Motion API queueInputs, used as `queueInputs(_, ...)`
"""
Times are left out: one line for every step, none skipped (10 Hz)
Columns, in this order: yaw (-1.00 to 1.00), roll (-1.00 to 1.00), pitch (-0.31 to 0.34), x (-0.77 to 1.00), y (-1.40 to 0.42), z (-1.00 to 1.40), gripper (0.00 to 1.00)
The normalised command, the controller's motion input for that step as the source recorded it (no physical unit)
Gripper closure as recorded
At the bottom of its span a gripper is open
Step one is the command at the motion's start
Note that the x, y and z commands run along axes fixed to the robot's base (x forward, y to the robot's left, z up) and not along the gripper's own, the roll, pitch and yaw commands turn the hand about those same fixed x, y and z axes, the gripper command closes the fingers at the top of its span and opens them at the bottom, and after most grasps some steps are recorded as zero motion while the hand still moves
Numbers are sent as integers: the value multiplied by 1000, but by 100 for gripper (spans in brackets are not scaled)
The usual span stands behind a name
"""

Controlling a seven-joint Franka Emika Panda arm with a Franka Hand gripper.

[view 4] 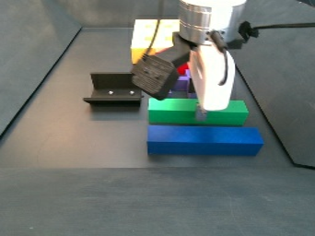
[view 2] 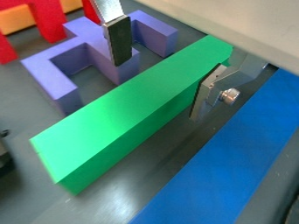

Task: Pick up the green object. Move up. Move to above the board. Insert the green object.
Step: Pick up the green object.

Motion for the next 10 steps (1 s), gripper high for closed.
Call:
queueInputs(0, 6, 0, -74, 54, -111, 0)
queueInputs(0, 0, 7, 0, 103, 0, 0)
queueInputs(-3, 0, 10, 0, 89, 83, 0)
queueInputs(0, 0, 17, 0, 89, 143, 0)
queueInputs(0, 0, 27, 0, 57, 194, 0)
queueInputs(0, 29, 0, -3, 0, 0, 0)
queueInputs(0, 60, 0, -97, 0, -71, 0)
queueInputs(-9, 61, 0, -163, 20, -100, 0)
queueInputs(-46, 24, 0, -186, 91, -63, 0)
queueInputs(-29, 3, 0, -63, 123, 0, 0)
